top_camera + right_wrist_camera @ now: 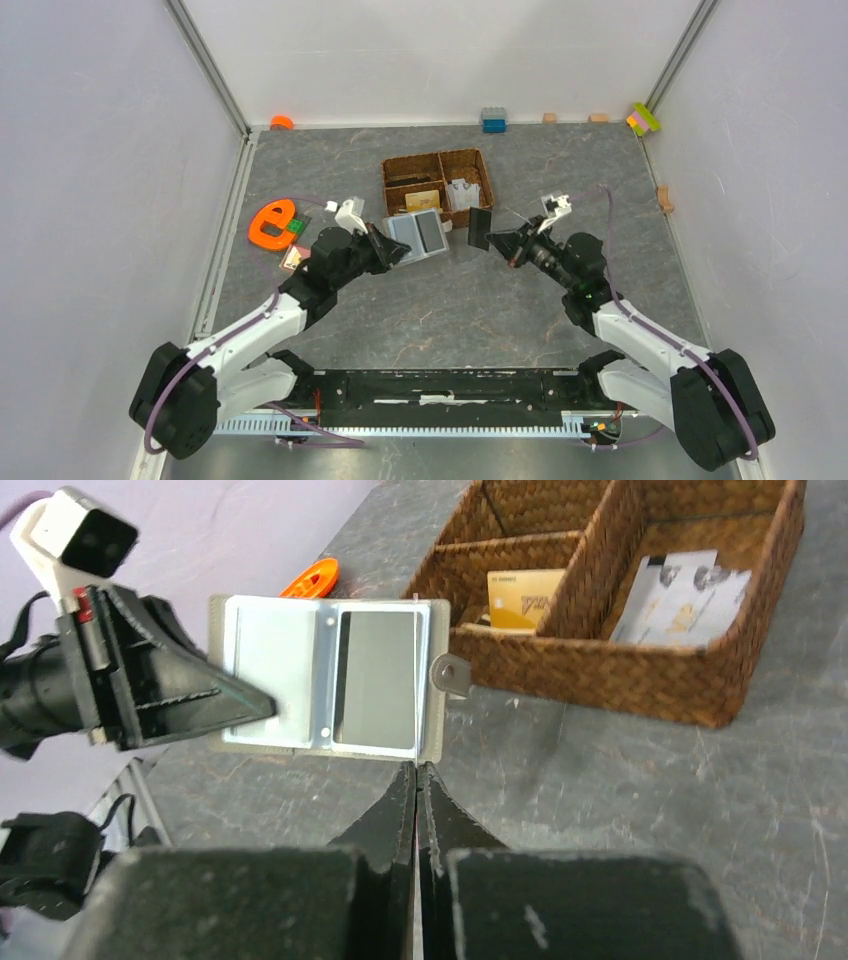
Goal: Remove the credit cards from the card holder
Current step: Remove the credit card from the card holder, then place the credit card in the storage box, then remove the credit card from the card holder.
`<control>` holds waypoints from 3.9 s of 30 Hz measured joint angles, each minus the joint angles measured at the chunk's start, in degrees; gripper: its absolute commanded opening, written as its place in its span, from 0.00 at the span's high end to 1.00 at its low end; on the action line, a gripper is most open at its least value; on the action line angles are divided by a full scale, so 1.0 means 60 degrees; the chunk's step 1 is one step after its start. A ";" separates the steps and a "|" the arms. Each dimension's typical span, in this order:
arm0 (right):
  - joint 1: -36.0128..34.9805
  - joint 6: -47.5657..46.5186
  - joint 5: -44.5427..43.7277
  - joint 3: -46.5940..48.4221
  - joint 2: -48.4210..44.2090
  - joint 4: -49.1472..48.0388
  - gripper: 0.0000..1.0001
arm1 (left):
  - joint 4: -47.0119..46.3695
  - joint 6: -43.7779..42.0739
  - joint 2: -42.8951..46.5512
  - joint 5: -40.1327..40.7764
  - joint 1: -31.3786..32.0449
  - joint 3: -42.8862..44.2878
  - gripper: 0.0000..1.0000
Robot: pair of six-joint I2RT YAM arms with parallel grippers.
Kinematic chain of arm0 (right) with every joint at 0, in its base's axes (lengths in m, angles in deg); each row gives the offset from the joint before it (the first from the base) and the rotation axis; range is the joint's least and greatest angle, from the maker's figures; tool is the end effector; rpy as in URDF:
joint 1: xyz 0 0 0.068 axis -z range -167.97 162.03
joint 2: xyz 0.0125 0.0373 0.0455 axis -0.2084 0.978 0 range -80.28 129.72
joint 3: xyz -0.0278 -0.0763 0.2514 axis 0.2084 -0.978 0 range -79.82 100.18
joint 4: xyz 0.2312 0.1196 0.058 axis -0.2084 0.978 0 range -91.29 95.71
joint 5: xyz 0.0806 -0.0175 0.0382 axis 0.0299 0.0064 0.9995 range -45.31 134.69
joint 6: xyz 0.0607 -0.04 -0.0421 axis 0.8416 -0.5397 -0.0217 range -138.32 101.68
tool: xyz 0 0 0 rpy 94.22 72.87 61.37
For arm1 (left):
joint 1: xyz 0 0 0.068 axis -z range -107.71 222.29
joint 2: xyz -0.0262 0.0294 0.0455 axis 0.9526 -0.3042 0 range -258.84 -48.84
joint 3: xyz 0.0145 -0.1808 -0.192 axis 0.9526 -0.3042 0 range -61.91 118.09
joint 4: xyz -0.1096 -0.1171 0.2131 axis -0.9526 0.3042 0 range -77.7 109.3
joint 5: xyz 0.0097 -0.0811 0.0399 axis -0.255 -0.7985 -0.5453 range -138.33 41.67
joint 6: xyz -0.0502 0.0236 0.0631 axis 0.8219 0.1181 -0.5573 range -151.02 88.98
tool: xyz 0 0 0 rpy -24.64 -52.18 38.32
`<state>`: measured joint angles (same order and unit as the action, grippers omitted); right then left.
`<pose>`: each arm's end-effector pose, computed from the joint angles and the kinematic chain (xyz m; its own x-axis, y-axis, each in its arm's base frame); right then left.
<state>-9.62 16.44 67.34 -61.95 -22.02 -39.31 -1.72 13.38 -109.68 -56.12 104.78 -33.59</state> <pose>0.2287 0.1212 0.2078 -0.4296 0.3955 -0.8118 -0.5517 0.5967 0.5827 0.2297 -0.1582 0.2055 -0.6395 -0.4145 -0.6475 0.2705 0.6671 -0.6942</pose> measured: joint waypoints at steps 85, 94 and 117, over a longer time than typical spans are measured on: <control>-0.3187 -1.2870 -0.5337 0.9388 0.9333 0.2506 0.40 | 0.2204 0.0809 0.3803 0.5792 0.0007 -0.1086 0.98; -0.3198 -0.7934 -0.6339 0.8856 0.6506 0.4211 0.23 | 0.1111 0.0754 0.2863 0.4648 0.0007 -0.1264 0.98; -0.3020 -0.2932 -0.4663 0.1585 0.0160 0.3679 0.02 | -0.3424 -0.0149 0.0106 -0.1242 0.0007 -0.1373 0.98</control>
<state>-27.74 -1.15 39.37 -52.44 -21.05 -17.24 -22.27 12.49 -109.04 -63.57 104.82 -41.83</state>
